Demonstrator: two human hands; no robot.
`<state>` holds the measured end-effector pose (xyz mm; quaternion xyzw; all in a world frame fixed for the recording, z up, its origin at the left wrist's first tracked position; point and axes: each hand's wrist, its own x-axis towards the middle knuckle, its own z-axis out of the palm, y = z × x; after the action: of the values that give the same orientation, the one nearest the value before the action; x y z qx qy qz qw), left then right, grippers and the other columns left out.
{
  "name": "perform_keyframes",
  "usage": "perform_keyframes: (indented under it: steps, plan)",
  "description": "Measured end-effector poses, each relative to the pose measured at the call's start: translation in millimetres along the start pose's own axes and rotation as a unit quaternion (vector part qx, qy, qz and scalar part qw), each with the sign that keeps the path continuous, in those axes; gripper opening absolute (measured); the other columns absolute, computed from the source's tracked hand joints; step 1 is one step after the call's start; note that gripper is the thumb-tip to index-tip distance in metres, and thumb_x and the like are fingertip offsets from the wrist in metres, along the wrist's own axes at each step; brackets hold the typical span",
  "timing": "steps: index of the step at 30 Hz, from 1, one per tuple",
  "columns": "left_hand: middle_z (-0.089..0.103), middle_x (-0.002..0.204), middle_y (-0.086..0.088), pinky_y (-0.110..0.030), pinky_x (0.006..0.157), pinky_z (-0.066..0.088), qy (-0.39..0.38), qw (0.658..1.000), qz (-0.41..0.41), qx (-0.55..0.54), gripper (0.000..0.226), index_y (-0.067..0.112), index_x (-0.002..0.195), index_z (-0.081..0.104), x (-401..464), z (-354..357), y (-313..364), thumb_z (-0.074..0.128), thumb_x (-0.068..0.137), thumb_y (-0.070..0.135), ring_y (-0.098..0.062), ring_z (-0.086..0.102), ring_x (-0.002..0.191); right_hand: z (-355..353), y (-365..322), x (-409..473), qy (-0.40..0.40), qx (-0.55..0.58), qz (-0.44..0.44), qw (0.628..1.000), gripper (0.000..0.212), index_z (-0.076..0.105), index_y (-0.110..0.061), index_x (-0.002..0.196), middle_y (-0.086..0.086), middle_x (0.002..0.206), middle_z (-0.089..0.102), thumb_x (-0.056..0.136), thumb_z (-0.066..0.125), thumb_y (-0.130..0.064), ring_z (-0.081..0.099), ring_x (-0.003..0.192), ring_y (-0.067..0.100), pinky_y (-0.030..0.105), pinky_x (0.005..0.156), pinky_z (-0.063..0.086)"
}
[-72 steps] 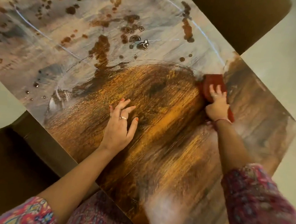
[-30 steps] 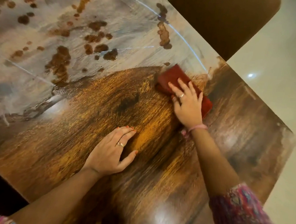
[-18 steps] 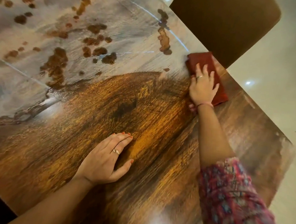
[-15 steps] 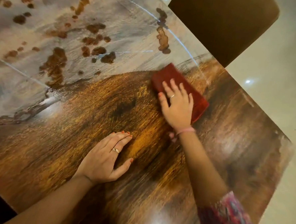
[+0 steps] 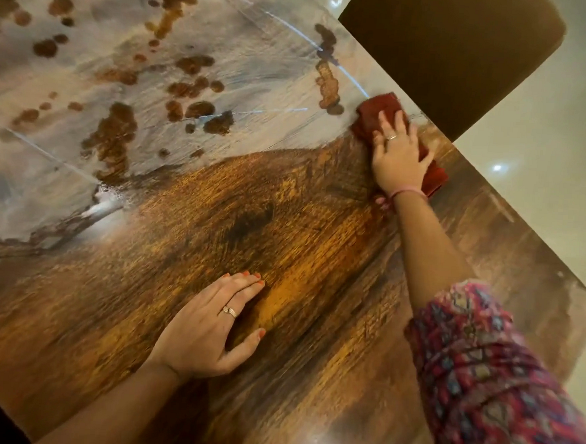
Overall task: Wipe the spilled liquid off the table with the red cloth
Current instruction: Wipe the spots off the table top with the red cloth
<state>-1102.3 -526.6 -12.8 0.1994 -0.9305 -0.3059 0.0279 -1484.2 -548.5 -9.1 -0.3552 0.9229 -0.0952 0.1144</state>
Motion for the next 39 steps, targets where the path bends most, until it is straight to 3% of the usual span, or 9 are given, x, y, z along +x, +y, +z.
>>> perform_keyframes:
  steps: [4, 7, 12, 16, 20, 29, 32, 36, 39]
  plan:
    - [0.05, 0.138, -0.003, -0.031, 0.113, 0.023, 0.005, 1.0, 0.0, -0.008, 0.063, 0.011, 0.136, 0.047, 0.4, 0.9, 0.0, 0.046, 0.088, 0.052, -0.014, 0.037, 0.132, -24.6, 17.9, 58.7, 0.003, 0.046, 0.137, 0.989, 0.046, 0.024, -0.039, 0.148, -0.007, 0.159, 0.014, 0.102, 0.024, -0.039, 0.007, 0.147, 0.021, 0.066, 0.111, 0.001]
    - [0.05, 0.137, -0.005, -0.032, 0.112, 0.025, 0.011, 1.0, 0.005, -0.006, 0.064, 0.01, 0.136, 0.047, 0.7, 1.7, -1.3, 0.048, 0.087, 0.052, -0.015, 0.038, 0.131, -16.8, 7.9, 49.8, 0.018, 0.032, 0.146, 0.989, 0.048, 0.022, -0.035, 0.149, -0.005, 0.16, 0.014, 0.102, 0.022, -0.039, 0.006, 0.147, 0.021, 0.063, 0.112, 0.002]
    - [0.05, 0.137, -0.005, -0.036, 0.111, 0.028, 0.01, 1.0, 0.004, 0.005, 0.066, 0.01, 0.136, 0.047, 0.0, 1.9, -0.7, 0.051, 0.086, 0.052, -0.016, 0.039, 0.131, 15.2, -27.8, -40.6, 0.029, -0.032, -0.046, 0.998, 0.051, 0.027, -0.033, 0.148, -0.004, 0.158, 0.023, 0.099, 0.031, -0.044, 0.016, 0.146, 0.022, 0.058, 0.113, 0.01]
    - [0.051, 0.137, -0.005, -0.037, 0.11, 0.029, 0.009, 1.0, 0.001, 0.007, 0.066, 0.01, 0.135, 0.048, -0.1, 0.7, 1.7, 0.051, 0.085, 0.052, -0.017, 0.041, 0.13, 44.9, -59.6, -135.7, -0.017, -0.022, -0.261, 0.965, 0.049, 0.037, -0.038, 0.142, -0.01, 0.153, 0.033, 0.094, 0.04, -0.048, 0.023, 0.144, 0.017, 0.055, 0.113, 0.012]
    - [0.051, 0.137, -0.005, -0.039, 0.108, 0.03, 0.006, 1.0, -0.001, 0.005, 0.065, 0.01, 0.135, 0.049, 0.9, 0.5, 2.4, 0.051, 0.085, 0.052, -0.018, 0.042, 0.13, 42.3, -48.4, -122.9, -0.048, -0.035, -0.331, 0.942, 0.046, 0.036, -0.042, 0.141, -0.014, 0.153, 0.032, 0.096, 0.039, -0.05, 0.023, 0.144, 0.013, 0.054, 0.113, 0.01]
    - [0.05, 0.137, -0.002, -0.034, 0.111, 0.028, 0.016, 1.0, 0.007, -0.02, 0.065, 0.013, 0.136, 0.046, -0.3, 3.7, -1.3, 0.052, 0.085, 0.051, -0.013, 0.038, 0.132, -11.6, -27.7, 79.8, -0.021, 0.038, 0.05, 0.998, 0.049, 0.023, -0.039, 0.148, -0.007, 0.16, 0.013, 0.1, 0.027, -0.047, 0.004, 0.148, 0.021, 0.061, 0.114, 0.0]
    - [0.05, 0.137, -0.002, -0.035, 0.111, 0.029, 0.016, 1.0, 0.01, -0.022, 0.066, 0.012, 0.136, 0.046, 0.0, 3.5, -3.2, 0.054, 0.084, 0.052, -0.014, 0.039, 0.132, -8.7, -39.0, 82.7, -0.011, 0.039, 0.094, 0.995, 0.049, 0.02, -0.038, 0.149, -0.007, 0.16, 0.01, 0.101, 0.025, -0.045, 0.002, 0.148, 0.021, 0.059, 0.114, -0.001]
    - [0.048, 0.139, -0.003, -0.037, 0.11, 0.029, 0.013, 1.0, 0.006, -0.014, 0.069, 0.011, 0.137, 0.045, -1.2, 2.7, -3.2, 0.053, 0.084, 0.054, -0.016, 0.038, 0.133, 14.5, -72.4, 15.5, -0.009, -0.015, -0.08, 0.997, 0.047, 0.025, -0.038, 0.147, -0.009, 0.159, 0.018, 0.101, 0.029, -0.04, 0.011, 0.147, 0.019, 0.056, 0.115, 0.006]
    - [0.048, 0.139, -0.003, -0.036, 0.11, 0.028, 0.007, 1.0, 0.002, -0.012, 0.069, 0.012, 0.138, 0.044, -2.1, 2.3, -1.9, 0.052, 0.084, 0.055, -0.015, 0.038, 0.133, 40.4, -106.5, -66.5, -0.059, -0.032, -0.292, 0.954, 0.046, 0.034, -0.04, 0.143, -0.011, 0.155, 0.026, 0.098, 0.037, -0.039, 0.018, 0.145, 0.016, 0.053, 0.115, 0.01]
